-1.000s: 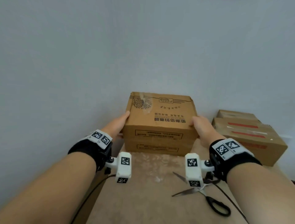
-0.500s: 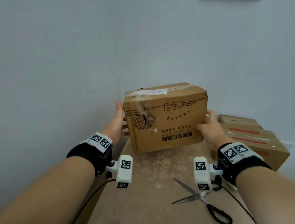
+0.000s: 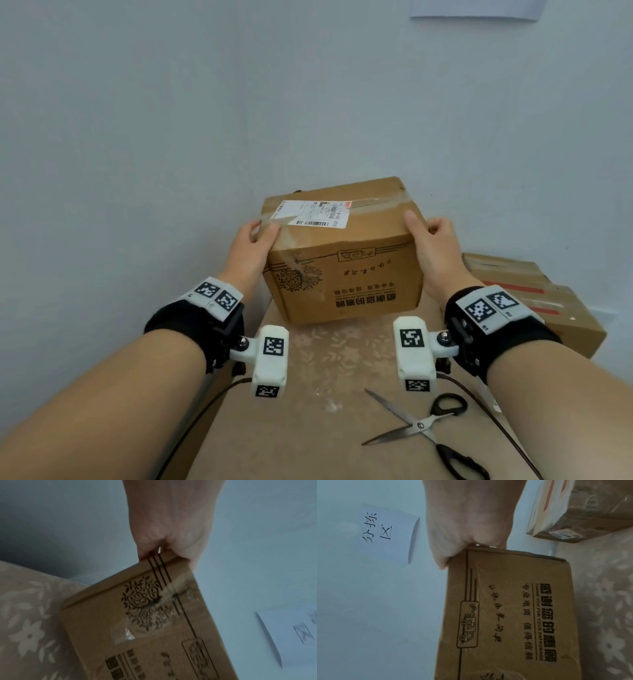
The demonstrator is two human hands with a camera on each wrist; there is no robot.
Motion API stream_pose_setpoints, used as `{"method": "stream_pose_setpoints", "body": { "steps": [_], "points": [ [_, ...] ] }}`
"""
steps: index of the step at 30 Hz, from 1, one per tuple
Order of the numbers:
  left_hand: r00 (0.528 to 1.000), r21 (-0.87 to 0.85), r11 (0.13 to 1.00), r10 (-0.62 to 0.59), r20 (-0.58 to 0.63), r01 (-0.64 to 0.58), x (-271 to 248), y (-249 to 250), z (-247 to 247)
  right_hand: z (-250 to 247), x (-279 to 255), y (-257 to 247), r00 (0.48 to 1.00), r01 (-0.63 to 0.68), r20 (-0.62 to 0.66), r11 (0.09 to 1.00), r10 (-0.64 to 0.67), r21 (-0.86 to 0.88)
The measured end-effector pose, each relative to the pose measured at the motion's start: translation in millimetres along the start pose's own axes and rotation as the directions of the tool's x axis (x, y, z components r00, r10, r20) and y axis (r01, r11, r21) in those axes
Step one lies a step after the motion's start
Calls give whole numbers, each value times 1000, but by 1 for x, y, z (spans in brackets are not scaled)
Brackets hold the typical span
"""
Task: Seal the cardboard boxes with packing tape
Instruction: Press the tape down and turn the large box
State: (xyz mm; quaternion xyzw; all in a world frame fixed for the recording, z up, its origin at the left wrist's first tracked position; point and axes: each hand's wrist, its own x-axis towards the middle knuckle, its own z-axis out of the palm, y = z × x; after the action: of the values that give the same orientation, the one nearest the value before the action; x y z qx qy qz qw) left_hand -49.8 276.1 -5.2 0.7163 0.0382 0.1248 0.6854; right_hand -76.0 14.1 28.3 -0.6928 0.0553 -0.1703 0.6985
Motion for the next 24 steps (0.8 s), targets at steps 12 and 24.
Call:
{"method": "stream_pose_setpoints", "body": {
  "steps": [12,24],
  "points": [
    [880,865,233,295,373,-445,-2,-21,50,-25,14,44,984,157,159,828,-83,-538],
    [894,892,223,320,314,-393,28,-18,64,-22,41,47,987,147,149,683,-57,-715]
  ]
}}
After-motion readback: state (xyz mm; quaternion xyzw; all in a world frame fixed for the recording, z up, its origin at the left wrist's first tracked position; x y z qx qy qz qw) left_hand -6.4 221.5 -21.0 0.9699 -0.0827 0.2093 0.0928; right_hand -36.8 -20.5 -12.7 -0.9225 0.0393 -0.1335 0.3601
